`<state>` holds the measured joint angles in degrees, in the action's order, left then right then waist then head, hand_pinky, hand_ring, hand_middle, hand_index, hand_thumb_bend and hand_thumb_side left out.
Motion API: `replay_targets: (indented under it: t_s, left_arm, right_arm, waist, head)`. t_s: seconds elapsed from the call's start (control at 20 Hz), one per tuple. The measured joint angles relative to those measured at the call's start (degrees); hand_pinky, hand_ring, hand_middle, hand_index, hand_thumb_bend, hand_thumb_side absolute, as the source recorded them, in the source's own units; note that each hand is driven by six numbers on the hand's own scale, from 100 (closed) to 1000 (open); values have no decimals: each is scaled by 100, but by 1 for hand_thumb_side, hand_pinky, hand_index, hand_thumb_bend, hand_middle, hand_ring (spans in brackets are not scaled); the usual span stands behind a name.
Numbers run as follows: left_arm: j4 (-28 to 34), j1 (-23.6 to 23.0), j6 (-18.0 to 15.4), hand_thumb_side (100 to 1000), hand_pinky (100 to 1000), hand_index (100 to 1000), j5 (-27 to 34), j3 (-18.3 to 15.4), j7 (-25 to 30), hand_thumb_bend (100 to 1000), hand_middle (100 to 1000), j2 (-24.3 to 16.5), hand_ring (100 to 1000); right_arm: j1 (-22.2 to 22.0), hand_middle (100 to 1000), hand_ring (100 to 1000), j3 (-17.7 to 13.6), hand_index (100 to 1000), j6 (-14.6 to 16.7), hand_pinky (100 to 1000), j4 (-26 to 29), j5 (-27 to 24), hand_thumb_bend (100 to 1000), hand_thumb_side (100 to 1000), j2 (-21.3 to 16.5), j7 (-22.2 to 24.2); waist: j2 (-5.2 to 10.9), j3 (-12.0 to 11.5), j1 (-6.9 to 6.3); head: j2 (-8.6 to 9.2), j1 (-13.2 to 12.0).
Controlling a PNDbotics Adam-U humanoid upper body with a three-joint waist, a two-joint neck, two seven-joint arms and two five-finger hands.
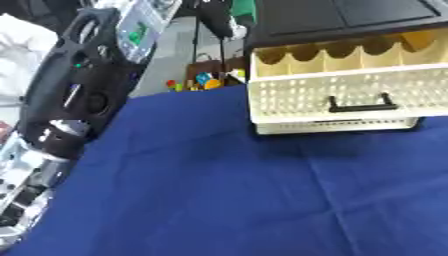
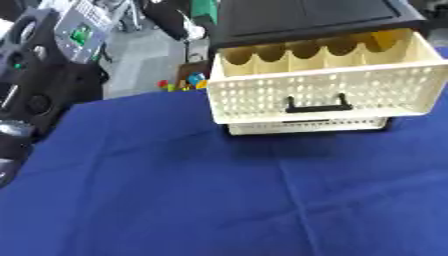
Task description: Pick up objects from table and place into drawer.
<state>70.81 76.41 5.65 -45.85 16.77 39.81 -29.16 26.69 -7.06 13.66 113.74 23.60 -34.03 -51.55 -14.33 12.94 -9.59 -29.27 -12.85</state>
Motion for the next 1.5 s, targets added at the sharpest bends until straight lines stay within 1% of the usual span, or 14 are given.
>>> replay_targets:
  t_s: [0.25, 0.35, 0.45, 0.6, 0.95, 1.5]
  left_arm:
    - [46, 0, 23, 263, 201, 505, 107, 3, 19, 100, 366, 1, 310]
    - [72, 0, 29, 264, 199, 505, 160, 3, 22, 100, 366, 22, 310]
    - [81, 0, 40, 266, 197, 505, 215, 8, 19, 100, 364, 63, 308]
    - [108, 0, 69, 269, 195, 505, 296, 36, -6, 100, 363, 125, 307]
    - [105, 8, 127, 270, 196, 504, 421, 132, -27, 100, 362, 296, 307]
    - [28, 24, 198, 272, 191, 501, 482, 212, -8, 100, 358, 358, 303]
  right_arm:
    - [4, 446, 481, 1, 728, -5, 340, 0, -8, 143, 748, 49, 1]
    - [7, 446, 481, 2, 728, -9, 341, 0, -20, 142, 748, 65, 3]
    - [8, 447, 481, 2, 728, -14, 341, 0, -33, 142, 748, 88, 1]
    - [36, 446, 481, 4, 728, -18, 341, 0, -52, 143, 749, 103, -2]
    - [56, 445, 480, 36, 728, -23, 340, 0, -60, 143, 749, 154, -5]
    - [119, 441, 477, 81, 728, -24, 339, 0, -100, 145, 750, 197, -6]
  waist:
    - [36, 0, 1]
    - [58, 0, 5]
    - [83, 0, 12]
    - [95, 12, 14]
    - [96, 43, 13]
    - [87, 87, -11]
  head:
    - [377, 95]
    - [473, 129]
    - [525, 151]
    - [566, 154]
    - [569, 153]
    - [564, 143]
